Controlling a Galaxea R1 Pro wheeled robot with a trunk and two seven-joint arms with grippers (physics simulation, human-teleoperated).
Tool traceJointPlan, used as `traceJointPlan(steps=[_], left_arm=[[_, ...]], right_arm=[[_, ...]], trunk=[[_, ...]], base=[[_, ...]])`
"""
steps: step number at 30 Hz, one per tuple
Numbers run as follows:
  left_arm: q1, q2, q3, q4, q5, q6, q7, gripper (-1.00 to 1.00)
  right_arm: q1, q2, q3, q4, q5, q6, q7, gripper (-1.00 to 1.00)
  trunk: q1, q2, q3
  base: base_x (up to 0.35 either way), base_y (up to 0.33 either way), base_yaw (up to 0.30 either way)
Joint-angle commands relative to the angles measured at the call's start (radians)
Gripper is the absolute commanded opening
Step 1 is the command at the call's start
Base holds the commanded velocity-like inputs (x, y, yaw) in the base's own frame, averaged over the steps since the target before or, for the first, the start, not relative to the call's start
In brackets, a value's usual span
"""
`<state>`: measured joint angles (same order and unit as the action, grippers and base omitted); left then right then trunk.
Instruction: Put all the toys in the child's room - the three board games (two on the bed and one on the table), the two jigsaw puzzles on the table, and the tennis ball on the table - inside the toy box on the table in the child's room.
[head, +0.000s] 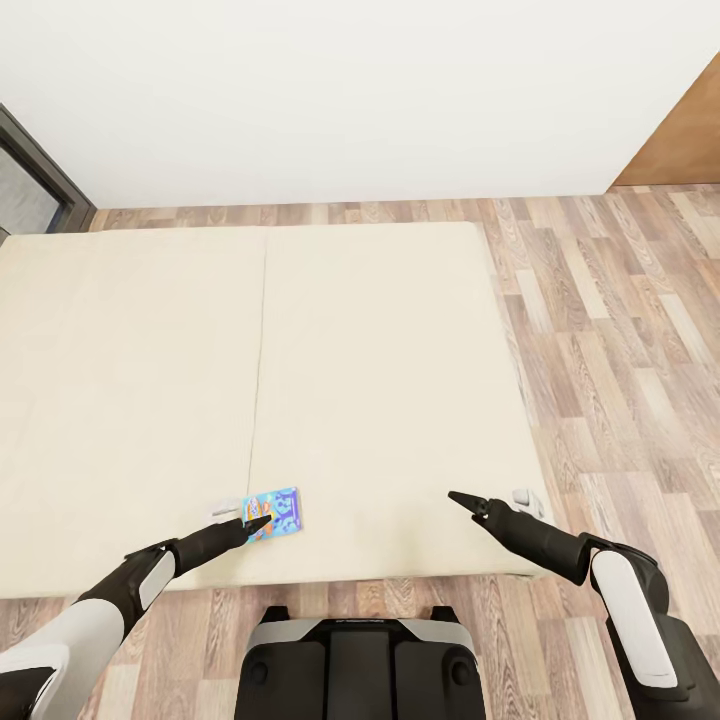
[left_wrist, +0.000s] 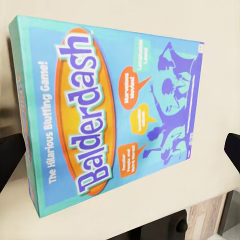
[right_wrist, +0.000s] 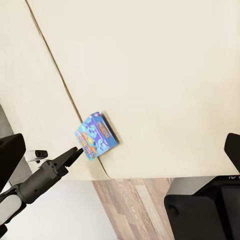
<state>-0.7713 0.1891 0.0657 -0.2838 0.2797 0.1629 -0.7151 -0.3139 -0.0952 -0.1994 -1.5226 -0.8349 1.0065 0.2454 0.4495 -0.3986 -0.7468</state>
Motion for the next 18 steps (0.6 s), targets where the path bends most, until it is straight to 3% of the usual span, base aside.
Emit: traceJointPlan(steps=[1,13,18], left_arm=[[0.0,0.0,0.006,0.0,0.003,0.01,-0.005,1.0],[0.0,0.0,0.006,0.0,0.003,0.01,-0.006,1.0],[0.0,0.0,0.006,0.0,0.003,0.01,-0.006,1.0]], right_arm=[[-0.001,0.0,-0.002,0.0,0.01,0.004,0.01,1.0],[-0.001,0.0,-0.002,-0.002,0.01,0.005,0.011,1.0],[-0.001,0.0,-0.002,-0.002,0.01,0.005,0.011,1.0]], trunk=[[0.001,-0.001,-0.001],[0.001,-0.001,-0.001],[0.001,-0.001,-0.001]], base=[[0.0,0.0,0.0],[0.0,-0.001,0.0],[0.0,-0.103,0.0]])
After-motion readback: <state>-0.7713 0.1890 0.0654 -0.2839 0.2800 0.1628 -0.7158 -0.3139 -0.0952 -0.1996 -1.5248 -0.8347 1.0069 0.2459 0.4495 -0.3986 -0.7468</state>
